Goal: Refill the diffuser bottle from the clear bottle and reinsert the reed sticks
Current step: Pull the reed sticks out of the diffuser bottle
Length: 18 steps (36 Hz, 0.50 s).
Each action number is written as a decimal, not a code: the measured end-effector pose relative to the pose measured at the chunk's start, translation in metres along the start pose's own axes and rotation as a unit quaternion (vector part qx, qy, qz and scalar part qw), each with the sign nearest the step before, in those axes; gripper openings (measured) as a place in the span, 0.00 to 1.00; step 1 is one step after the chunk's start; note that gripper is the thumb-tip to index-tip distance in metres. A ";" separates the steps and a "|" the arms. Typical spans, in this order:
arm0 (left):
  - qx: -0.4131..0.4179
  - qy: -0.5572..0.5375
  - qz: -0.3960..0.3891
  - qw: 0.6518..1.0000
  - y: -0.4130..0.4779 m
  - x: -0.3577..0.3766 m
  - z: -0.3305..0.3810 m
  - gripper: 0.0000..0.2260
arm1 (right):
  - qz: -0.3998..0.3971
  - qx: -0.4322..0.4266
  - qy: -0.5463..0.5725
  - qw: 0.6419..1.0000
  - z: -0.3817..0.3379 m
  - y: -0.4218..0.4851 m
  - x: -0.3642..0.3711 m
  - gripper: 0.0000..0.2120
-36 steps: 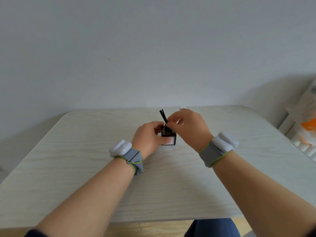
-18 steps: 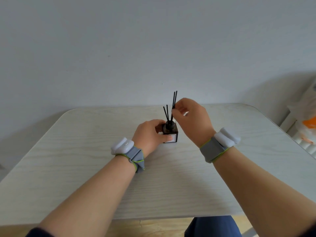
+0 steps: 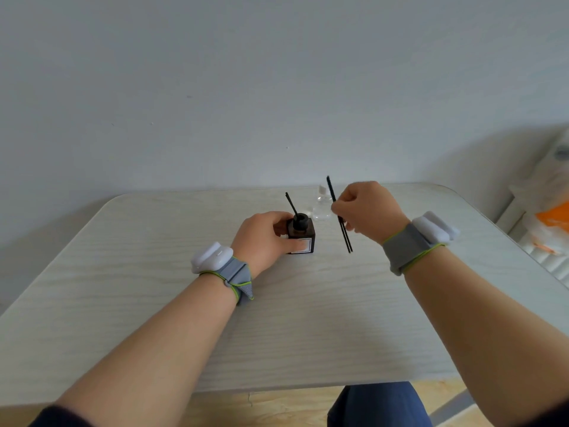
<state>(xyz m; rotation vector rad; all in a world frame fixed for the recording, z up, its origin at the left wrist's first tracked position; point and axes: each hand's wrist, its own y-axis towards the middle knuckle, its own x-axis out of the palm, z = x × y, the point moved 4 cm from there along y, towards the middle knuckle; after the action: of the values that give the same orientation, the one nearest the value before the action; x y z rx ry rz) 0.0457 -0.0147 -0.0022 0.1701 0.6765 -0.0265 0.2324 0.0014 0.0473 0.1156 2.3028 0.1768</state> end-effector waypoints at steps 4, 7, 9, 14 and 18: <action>0.002 -0.002 -0.006 1.000 0.001 0.000 -0.001 0.19 | -0.076 0.040 -0.053 0.995 0.014 -0.001 0.014 0.06; 0.002 -0.002 -0.005 1.000 0.003 0.001 -0.002 0.19 | -0.104 0.053 -0.080 0.990 0.020 -0.002 0.021 0.09; 0.001 -0.003 -0.006 1.000 0.003 0.000 -0.002 0.19 | -0.114 0.056 -0.092 0.988 0.021 -0.002 0.025 0.09; 0.000 -0.004 -0.008 1.000 0.003 0.000 -0.003 0.20 | -0.119 0.063 -0.114 0.984 0.023 -0.002 0.030 0.10; 0.001 -0.009 -0.009 1.000 0.002 0.000 -0.002 0.21 | -0.122 0.062 -0.123 0.983 0.022 -0.002 0.030 0.09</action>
<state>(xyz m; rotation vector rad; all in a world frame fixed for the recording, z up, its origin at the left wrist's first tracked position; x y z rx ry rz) 0.0443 -0.0121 -0.0038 0.1646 0.6606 -0.0458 0.2287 0.0054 0.0101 -0.0780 2.0580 -0.1033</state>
